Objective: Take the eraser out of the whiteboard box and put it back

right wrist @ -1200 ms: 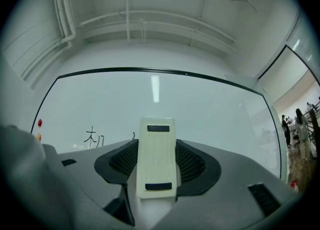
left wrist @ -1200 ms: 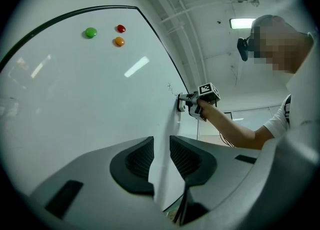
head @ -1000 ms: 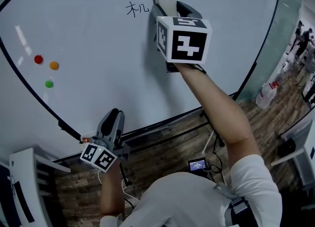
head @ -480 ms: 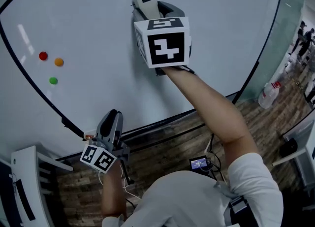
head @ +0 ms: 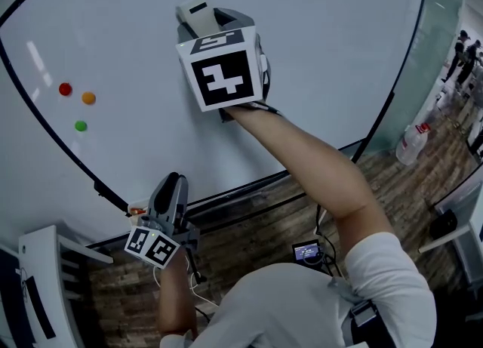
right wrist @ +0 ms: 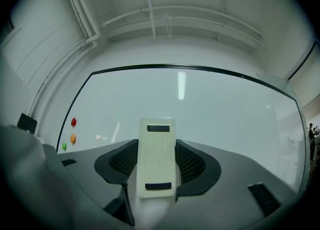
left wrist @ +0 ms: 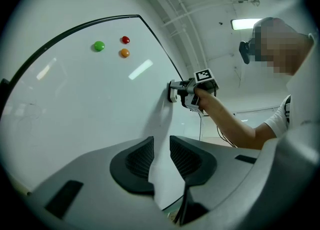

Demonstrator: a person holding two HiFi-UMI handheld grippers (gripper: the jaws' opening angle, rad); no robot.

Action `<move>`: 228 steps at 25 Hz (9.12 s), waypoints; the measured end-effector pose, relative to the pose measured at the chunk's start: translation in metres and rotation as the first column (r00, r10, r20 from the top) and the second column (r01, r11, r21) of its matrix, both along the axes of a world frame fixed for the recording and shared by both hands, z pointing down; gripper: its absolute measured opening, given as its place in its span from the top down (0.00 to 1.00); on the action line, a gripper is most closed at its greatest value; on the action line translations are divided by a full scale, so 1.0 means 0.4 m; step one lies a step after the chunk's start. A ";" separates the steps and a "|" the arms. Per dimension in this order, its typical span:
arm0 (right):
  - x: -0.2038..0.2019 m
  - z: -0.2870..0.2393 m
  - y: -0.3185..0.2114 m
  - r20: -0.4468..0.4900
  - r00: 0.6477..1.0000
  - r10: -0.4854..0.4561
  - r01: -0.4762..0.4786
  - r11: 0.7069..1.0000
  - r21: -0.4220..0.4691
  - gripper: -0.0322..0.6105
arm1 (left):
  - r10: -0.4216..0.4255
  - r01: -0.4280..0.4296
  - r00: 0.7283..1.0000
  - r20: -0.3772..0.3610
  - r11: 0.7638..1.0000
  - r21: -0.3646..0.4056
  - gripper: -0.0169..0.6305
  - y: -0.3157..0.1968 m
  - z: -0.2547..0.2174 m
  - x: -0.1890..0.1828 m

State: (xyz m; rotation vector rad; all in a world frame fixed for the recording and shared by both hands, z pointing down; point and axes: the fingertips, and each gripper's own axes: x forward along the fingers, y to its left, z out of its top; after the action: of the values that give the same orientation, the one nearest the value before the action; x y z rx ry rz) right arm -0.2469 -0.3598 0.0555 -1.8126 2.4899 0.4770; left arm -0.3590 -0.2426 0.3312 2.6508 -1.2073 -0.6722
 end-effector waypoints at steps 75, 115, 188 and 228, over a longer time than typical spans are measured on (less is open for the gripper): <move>0.103 -0.003 0.003 -0.084 0.995 -0.061 0.071 0.991 0.116 0.56 | -0.051 0.057 0.995 0.083 0.996 -0.074 0.83 -0.022 0.014 0.251; 0.548 -0.025 -0.051 -0.054 0.996 0.068 -0.060 0.989 0.138 0.56 | 0.048 -0.038 0.989 0.138 0.997 -0.073 0.83 -0.092 -0.011 0.532; 1.398 -0.051 -0.159 0.034 0.959 0.281 -0.283 0.946 0.155 0.56 | 0.128 -0.109 0.977 0.168 0.987 -0.118 0.83 -0.211 0.012 1.026; 1.479 -0.022 -0.094 0.116 0.967 0.228 -0.241 0.964 0.115 0.56 | 0.005 0.012 0.992 0.126 0.992 -0.127 0.83 -0.090 0.037 0.906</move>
State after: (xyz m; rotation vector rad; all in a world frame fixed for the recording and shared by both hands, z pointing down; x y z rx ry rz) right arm 0.3445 -0.3973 0.0467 -2.0348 2.1368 0.5249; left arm 0.0034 -0.2786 0.3459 2.6186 -1.2421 -0.4180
